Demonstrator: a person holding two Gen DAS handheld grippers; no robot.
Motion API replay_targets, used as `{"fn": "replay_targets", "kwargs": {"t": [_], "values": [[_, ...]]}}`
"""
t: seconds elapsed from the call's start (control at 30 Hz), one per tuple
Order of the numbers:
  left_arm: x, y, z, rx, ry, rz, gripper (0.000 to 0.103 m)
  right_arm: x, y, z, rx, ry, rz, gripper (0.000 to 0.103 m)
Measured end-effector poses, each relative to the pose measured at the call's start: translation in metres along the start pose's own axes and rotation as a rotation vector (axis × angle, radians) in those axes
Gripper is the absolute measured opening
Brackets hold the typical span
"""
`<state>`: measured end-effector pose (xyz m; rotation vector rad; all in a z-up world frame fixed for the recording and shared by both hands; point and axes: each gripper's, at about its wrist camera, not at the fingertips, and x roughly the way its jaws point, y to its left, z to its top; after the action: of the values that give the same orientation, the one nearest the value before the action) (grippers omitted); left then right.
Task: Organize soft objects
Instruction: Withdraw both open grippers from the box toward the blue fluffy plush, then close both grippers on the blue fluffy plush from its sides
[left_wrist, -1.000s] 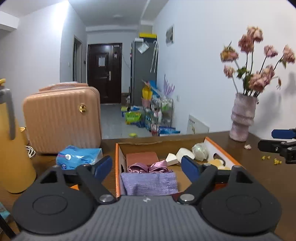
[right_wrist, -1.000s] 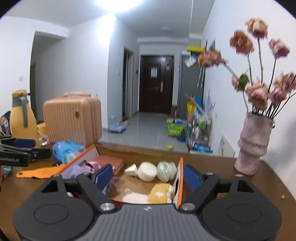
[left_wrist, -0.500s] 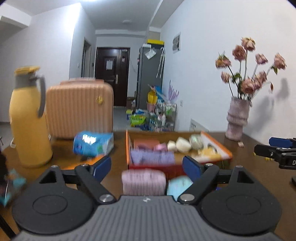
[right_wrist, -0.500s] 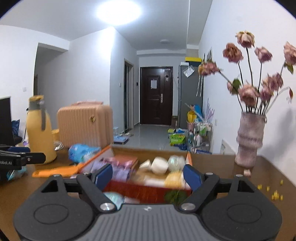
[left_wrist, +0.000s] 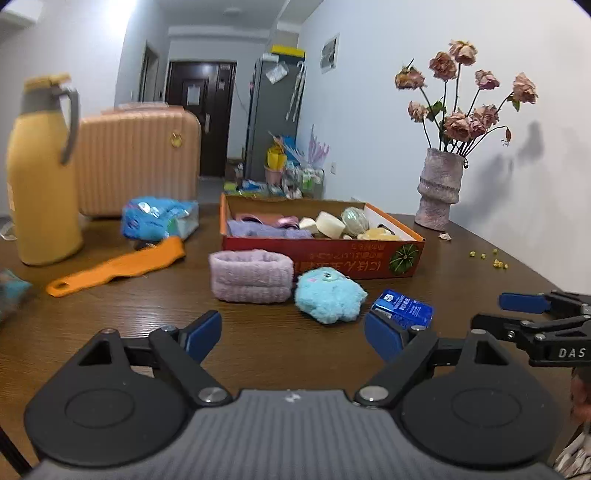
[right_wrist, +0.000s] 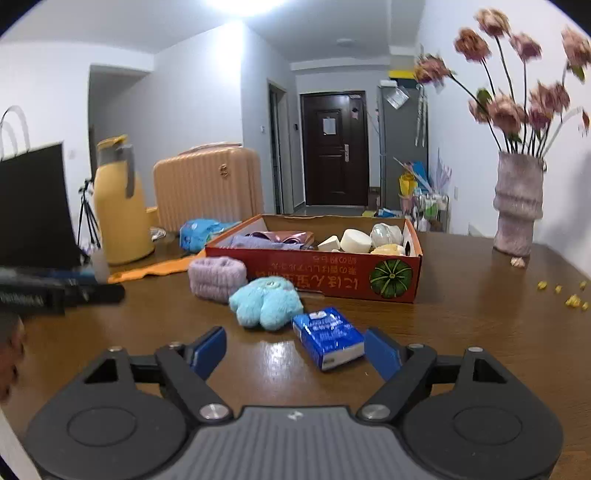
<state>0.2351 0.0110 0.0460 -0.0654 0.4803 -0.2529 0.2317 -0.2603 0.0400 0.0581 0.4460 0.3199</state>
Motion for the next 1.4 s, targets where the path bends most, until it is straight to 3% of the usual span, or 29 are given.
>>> {"fn": "replay_targets", "kwargs": {"t": [0.2,0.37,0.53,0.6,0.63,0.7,1.1,1.17,1.27,1.4], "values": [[0.076,0.000,0.017,-0.045,0.091,-0.043,0.075,0.061,-0.012,0.019,0.047,0.042,0.059,0.060],[0.140,0.009,0.026,-0.088,0.188,-0.101,0.072,0.129,-0.024,0.043,0.107,0.086,0.135,0.057],[0.173,0.023,0.021,-0.137,0.242,-0.139,0.053,0.189,-0.034,0.046,0.146,0.183,0.178,0.053],[0.178,0.029,0.016,-0.173,0.252,-0.196,0.038,0.203,-0.038,0.042,0.169,0.211,0.209,0.045],[0.179,0.033,0.014,-0.197,0.251,-0.218,0.036,0.206,-0.039,0.039,0.184,0.222,0.229,0.041],[0.179,0.036,0.013,-0.216,0.250,-0.235,0.034,0.209,-0.042,0.034,0.228,0.217,0.271,0.033],[0.176,0.038,0.018,-0.245,0.250,-0.246,0.032,0.202,-0.029,0.037,0.158,0.175,0.241,0.029],[0.158,0.035,0.026,-0.251,0.223,-0.253,0.032,0.186,-0.019,0.043,0.141,0.150,0.225,0.028],[0.116,0.022,0.028,-0.184,0.170,-0.259,0.032,0.148,-0.009,0.049,0.135,0.112,0.233,0.028],[0.074,0.006,0.002,-0.183,0.212,-0.290,0.031,0.094,0.003,0.027,0.132,0.127,0.224,0.028]]}}
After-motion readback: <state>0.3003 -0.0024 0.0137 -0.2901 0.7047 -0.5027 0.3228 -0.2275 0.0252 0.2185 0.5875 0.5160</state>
